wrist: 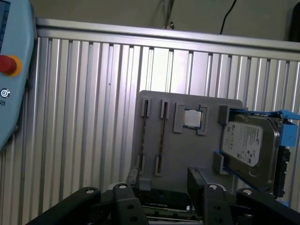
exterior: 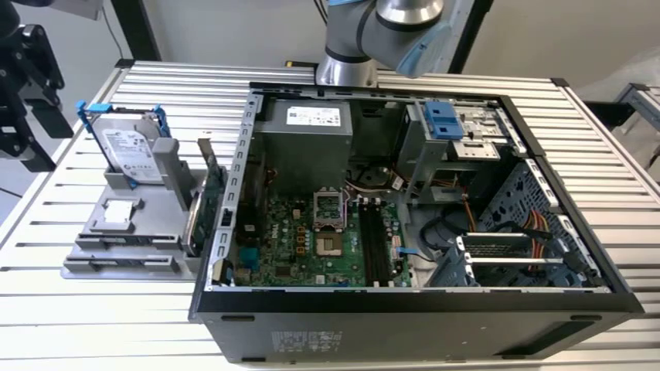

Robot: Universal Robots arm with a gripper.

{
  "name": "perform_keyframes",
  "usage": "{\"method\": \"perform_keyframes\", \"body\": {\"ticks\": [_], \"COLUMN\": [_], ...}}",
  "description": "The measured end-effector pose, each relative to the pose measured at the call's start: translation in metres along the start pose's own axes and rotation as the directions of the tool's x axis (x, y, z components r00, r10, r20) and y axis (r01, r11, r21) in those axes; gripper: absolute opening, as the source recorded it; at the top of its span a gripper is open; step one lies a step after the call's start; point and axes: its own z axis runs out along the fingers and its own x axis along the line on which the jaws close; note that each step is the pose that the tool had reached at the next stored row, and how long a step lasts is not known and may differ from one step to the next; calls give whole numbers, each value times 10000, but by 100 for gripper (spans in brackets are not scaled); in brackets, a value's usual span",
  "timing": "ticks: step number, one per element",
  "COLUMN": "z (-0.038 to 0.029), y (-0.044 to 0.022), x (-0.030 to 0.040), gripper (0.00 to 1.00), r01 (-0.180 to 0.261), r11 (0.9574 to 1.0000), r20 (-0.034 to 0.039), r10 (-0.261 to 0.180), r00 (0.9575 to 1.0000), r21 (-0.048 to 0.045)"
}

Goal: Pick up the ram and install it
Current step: 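Pick up the ram and move it above insertion slot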

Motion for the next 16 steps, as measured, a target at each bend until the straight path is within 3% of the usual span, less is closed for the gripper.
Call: {"method": "perform_keyframes", "body": {"ticks": [16], "z": [34], "y": [-1], "x": [0], "gripper": [100], "r01": [-1], "r11": [10000], "r20": [-41], "r10": [1], "r00": [10000], "r21": [-3]}}
